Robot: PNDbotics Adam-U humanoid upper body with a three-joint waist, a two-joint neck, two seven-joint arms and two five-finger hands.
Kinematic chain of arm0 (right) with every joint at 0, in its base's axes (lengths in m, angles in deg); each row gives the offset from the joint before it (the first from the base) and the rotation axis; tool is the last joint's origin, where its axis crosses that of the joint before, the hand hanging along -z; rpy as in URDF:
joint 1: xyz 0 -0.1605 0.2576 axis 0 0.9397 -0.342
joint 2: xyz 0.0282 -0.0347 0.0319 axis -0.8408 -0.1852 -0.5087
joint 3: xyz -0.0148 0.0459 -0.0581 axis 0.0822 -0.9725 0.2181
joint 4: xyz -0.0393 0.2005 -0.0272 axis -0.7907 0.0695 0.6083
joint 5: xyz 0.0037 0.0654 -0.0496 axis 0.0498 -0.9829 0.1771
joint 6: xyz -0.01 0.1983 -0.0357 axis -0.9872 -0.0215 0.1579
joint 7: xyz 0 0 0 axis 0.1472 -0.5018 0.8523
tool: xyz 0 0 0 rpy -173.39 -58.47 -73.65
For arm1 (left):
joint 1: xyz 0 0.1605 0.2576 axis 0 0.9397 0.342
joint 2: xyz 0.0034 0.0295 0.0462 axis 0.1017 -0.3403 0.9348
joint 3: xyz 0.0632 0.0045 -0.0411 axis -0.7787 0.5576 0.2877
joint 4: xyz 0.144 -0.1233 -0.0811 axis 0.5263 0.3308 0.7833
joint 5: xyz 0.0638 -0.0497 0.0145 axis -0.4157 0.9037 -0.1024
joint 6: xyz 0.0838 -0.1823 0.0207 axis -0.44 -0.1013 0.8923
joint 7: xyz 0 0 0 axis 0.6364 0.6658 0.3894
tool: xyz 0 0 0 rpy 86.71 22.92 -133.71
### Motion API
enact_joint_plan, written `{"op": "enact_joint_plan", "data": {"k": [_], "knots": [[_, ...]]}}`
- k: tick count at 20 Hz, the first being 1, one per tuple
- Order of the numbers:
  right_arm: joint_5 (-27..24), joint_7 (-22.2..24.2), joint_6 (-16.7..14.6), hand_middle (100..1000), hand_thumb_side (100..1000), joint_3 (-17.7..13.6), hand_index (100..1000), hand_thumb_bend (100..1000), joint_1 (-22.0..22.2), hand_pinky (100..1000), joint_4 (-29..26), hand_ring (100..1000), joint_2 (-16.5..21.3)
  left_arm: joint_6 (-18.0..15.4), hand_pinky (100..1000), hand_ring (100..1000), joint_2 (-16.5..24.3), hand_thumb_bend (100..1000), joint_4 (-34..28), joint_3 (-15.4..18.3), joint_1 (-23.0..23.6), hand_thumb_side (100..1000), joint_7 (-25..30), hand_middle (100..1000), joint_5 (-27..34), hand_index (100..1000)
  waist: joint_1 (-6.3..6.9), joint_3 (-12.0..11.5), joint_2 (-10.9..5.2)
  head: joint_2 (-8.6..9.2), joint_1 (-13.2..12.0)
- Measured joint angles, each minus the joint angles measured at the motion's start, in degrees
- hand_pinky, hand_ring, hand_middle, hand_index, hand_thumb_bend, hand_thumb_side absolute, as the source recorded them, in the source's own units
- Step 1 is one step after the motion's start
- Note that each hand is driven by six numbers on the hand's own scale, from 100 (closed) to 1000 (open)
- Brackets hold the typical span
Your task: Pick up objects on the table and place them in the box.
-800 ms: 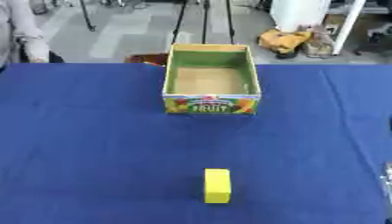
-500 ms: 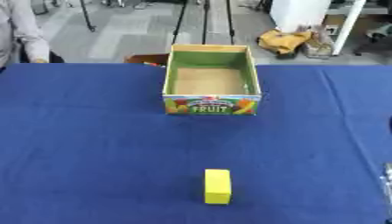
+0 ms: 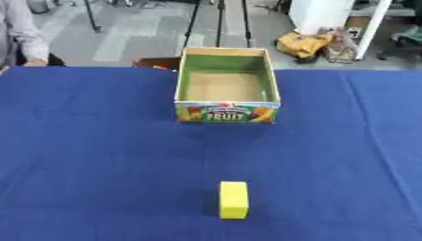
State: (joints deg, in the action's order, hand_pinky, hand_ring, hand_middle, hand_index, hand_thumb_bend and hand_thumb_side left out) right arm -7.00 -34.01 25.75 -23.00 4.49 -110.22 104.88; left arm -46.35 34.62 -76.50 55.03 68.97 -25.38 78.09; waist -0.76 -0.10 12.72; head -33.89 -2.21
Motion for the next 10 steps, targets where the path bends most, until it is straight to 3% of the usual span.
{"op": "enact_joint_plan", "data": {"k": [5, 10], "knots": [[3.0, 8.0, 5.4, 750, 985, 4.8, 892, 100, -5.7, 804, 2.9, 819, 6.5, 0.0, 565, 784, 0.0, 100, 0.0, -0.2, 0.0, 1000, 0.3, 879, 0.3, 948, 0.01, -0.6, -0.25, -0.34, 0.4], [4.4, 15.5, 8.4, 777, 993, 9.4, 913, 100, -11.7, 797, 6.2, 850, 11.1, 0.0, 565, 784, 0.0, 100, 0.0, -0.5, 0.1, 1000, 0.7, 879, 0.5, 948, -0.02, -1.0, -0.42, -0.69, 0.9]]}}
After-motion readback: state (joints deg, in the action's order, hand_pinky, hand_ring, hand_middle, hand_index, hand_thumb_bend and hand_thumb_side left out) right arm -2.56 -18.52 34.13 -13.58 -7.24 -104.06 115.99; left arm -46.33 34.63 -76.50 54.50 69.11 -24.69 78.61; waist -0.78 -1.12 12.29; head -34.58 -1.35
